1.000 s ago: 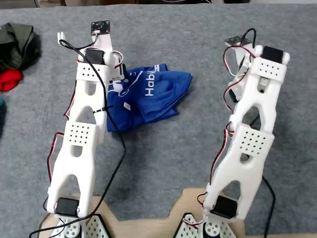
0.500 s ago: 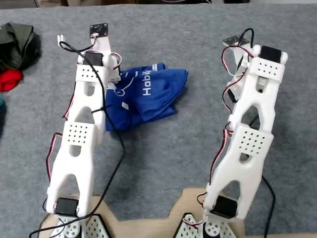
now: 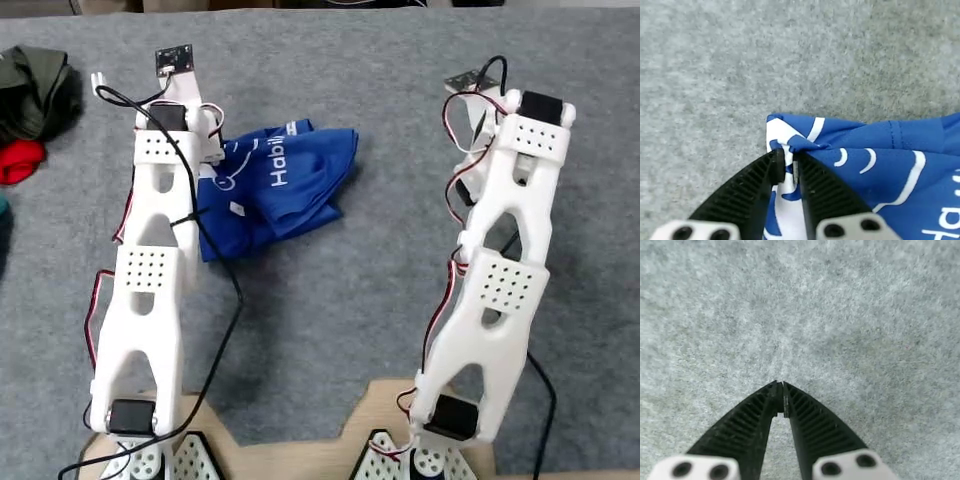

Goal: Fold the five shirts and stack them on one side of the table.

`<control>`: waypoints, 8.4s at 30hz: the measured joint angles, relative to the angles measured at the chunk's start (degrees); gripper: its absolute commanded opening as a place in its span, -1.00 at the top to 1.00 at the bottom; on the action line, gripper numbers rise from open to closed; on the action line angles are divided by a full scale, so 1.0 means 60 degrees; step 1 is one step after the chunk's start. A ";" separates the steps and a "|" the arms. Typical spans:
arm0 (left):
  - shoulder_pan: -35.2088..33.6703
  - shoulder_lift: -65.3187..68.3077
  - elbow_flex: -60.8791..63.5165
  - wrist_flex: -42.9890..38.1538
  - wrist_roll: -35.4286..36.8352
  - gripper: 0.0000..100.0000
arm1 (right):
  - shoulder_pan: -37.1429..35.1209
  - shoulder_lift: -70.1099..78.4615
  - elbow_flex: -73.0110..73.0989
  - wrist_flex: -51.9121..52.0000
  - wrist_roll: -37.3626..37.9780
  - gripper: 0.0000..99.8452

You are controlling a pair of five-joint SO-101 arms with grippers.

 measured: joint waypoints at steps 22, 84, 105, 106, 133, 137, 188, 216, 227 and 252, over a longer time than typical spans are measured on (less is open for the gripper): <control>-0.0777 0.0015 -0.0762 0.0366 0.0000 0.80 | -0.2081 0.0322 -0.0513 0.0000 -0.0015 0.99; -0.0234 0.0015 -0.0161 -0.1055 -0.0659 0.93 | -0.4425 0.3370 -0.4220 -0.4601 -0.3795 0.98; -0.0835 -0.0571 -0.0117 0.0308 -0.0674 0.71 | -0.4425 0.3370 -0.4220 -0.4601 -0.3795 0.98; -0.0835 -0.0557 -0.0117 0.0308 -0.0674 0.71 | -0.4425 0.3370 -0.4220 -0.4601 -0.3795 0.98; -0.0747 0.0249 -0.0205 -0.0381 -0.0674 0.96 | -0.4425 0.3370 -0.4220 -0.4601 -0.3795 0.98; -0.0791 0.0264 -0.0659 -0.0381 -0.0557 0.96 | -0.4425 0.3370 -0.4220 -0.4601 -0.3795 0.98; -0.2418 -0.1128 -0.0777 0.1304 0.1890 0.50 | -0.7282 0.3106 -0.5656 -0.0469 -0.3795 0.76; -0.5421 -0.6447 0.4469 0.2725 -0.0747 0.62 | -0.9392 -0.1143 0.0923 -0.0381 0.3810 0.80; -0.6037 -0.9187 0.9114 0.2725 -0.1978 0.62 | -0.8996 -0.1114 0.0967 -0.2681 0.3707 0.75; -0.5963 -0.9319 1.0081 0.2725 -0.2388 0.62 | -0.8689 -0.0190 0.1553 -0.2799 0.3707 0.59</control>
